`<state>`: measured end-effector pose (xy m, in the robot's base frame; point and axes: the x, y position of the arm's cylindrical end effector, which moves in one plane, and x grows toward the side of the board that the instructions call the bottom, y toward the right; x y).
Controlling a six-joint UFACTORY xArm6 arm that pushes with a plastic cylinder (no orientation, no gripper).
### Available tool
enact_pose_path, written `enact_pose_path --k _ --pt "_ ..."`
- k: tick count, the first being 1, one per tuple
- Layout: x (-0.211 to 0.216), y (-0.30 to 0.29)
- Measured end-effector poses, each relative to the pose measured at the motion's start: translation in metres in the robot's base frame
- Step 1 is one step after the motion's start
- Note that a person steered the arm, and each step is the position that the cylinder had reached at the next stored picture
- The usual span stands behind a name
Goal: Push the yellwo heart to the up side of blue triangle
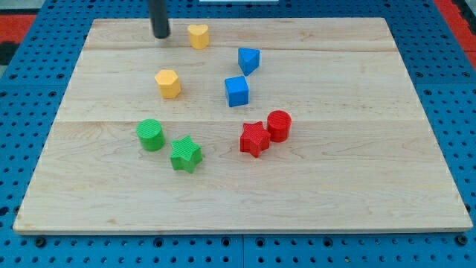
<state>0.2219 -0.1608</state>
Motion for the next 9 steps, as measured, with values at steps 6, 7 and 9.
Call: enact_pose_path --k 6,7,9 --pt "0.018 0.053" --pt "0.040 0.104" --pt "0.045 0.133"
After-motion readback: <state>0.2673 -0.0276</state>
